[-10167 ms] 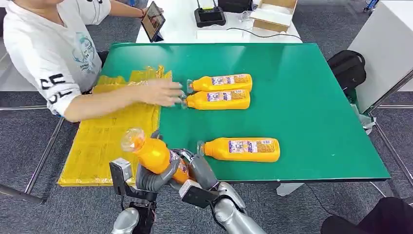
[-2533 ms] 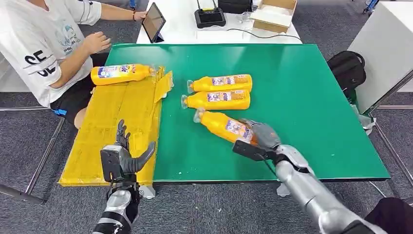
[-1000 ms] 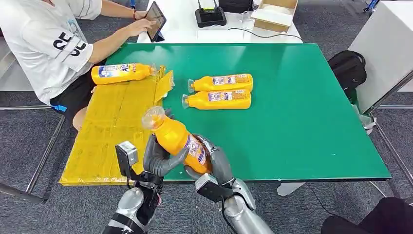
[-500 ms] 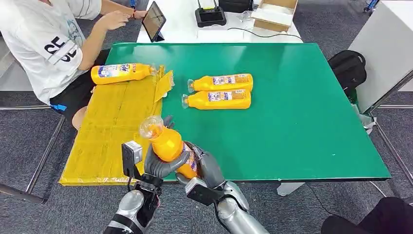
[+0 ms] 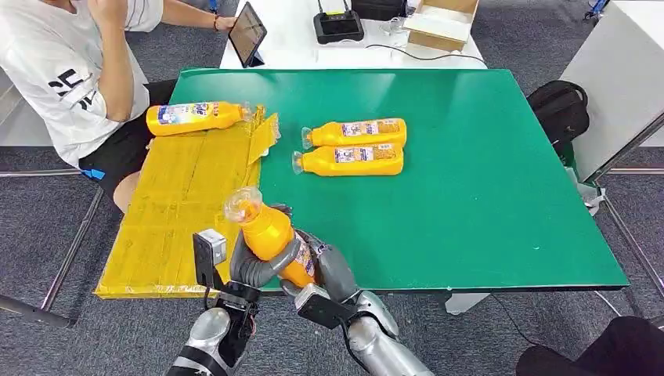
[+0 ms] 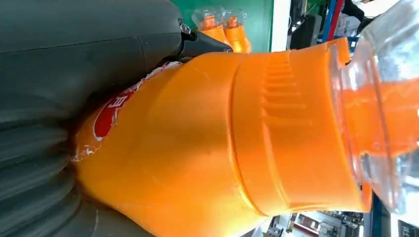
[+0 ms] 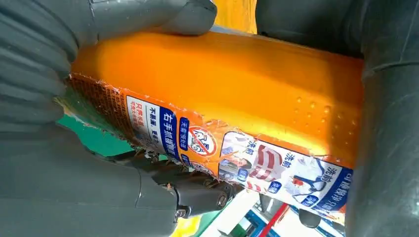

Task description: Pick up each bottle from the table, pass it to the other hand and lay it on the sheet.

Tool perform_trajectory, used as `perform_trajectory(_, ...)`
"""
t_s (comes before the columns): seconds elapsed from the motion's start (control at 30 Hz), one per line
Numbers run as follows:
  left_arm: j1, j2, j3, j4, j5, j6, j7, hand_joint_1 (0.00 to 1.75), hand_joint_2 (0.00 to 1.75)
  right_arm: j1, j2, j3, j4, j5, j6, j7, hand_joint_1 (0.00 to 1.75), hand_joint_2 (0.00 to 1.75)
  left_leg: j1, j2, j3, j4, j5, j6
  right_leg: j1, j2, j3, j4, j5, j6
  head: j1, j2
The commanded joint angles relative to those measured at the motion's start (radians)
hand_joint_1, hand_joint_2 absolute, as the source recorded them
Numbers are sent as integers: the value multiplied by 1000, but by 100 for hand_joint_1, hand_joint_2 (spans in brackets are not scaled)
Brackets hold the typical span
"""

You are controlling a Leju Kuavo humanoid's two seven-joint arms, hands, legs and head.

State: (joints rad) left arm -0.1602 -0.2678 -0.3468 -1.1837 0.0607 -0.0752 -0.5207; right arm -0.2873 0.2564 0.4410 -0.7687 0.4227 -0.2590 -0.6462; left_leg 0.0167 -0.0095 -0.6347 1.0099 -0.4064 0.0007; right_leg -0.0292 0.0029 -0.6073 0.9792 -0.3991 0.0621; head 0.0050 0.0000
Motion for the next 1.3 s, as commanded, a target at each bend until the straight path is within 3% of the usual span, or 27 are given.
perform_trajectory(0.03, -63, 5, -45, 42, -2, -20, -1, 175, 175, -12, 5, 89, 74, 14, 26, 9, 175, 175, 1, -1, 3, 0, -2, 0, 2, -2, 4, -1, -2, -3, 0, 0)
perform_trajectory(0.2, -67, 5, -43, 41, -3, -19, -2, 175, 175, -16, 4, 83, 72, 14, 14, 12, 175, 175, 1, -1, 4, 0, -2, 0, 2, -2, 4, -1, -2, -3, 0, 0)
perform_trajectory(0.23, -96, 10, 3, 32, -38, 63, -22, 175, 175, -23, 1, 71, 9, 1, 14, 37, 0, 0, 1, 0, 5, 0, -3, 1, 2, -1, 6, 0, -3, -4, 0, 0)
perform_trajectory(0.4, -97, 8, 7, 32, -38, 62, -23, 175, 175, -19, -1, 71, -2, 0, 17, 43, 0, 0, 1, 0, 3, 1, -2, 1, 2, -2, 3, 0, -2, -3, 0, 0)
perform_trajectory(0.67, -309, 67, 226, 161, -198, 454, -121, 175, 175, -31, -18, 38, -199, -73, 47, 49, 0, 0, 1, 2, 2, 1, -1, 0, 2, 0, 1, 1, -1, -4, -1, 0)
perform_trajectory(0.7, -343, 80, 264, 210, -261, 556, -151, 175, 175, -30, -17, 36, -215, -84, 45, 46, 0, 0, 1, 1, 1, 1, 0, 0, 1, 0, 1, 1, 0, -4, 0, 0)
perform_trajectory(0.77, -394, 112, 302, 292, -311, 606, -154, 175, 175, -27, -16, 36, -232, -96, 31, 40, 0, 0, 2, 3, 3, 0, -1, 0, 2, 1, 2, 1, 0, -4, 0, 0)
perform_trajectory(0.93, -406, 97, 333, 327, -296, 606, -163, 175, 175, -19, -17, 35, -238, -103, 20, 34, 0, 0, 2, 1, 2, -1, 2, -2, 2, 0, 2, 1, 0, -2, 0, 0)
perform_trajectory(1.03, -485, 137, 376, 476, -383, 741, -160, 175, 175, -6, -16, 40, -272, -127, -2, 18, 0, 0, 3, 0, 4, 0, 0, -1, 4, -1, 5, 0, -1, -4, 0, 0)
perform_trajectory(1.13, -516, 126, 634, 504, -949, 773, -97, 175, 175, -2, -15, 63, -296, -140, -12, 6, 0, 0, 3, 3, 4, 0, 0, -2, 4, 2, 4, 1, -1, -4, 0, 0)
perform_trajectory(1.17, -509, 127, 653, 483, -1130, 773, -53, 175, 175, -2, -16, 68, -301, -143, -11, 2, 0, 0, 2, 3, 2, 0, 1, -2, 3, 3, 2, 1, 0, -3, 0, 0)
perform_trajectory(1.2, -515, 143, 657, 504, -1289, 773, 12, 175, 175, -2, -17, 74, -310, -148, -14, -8, 0, 0, 3, 6, 5, 0, 0, -2, 4, 5, 3, 1, -1, -5, 0, 0)
perform_trajectory(1.23, -533, 186, 579, 573, -1504, 773, 113, 175, 175, -4, -20, 80, -317, -156, -13, -12, 0, 0, 3, 4, 3, 0, 1, -2, 4, 3, 2, 1, 0, -4, 0, 0)
perform_trajectory(1.3, -551, 246, 454, 657, -1631, 773, 190, 175, 175, -8, -21, 80, -321, -173, -11, -19, 0, 0, 3, 2, 4, 0, 0, -2, 4, 1, 4, 1, -1, -4, 0, 0)
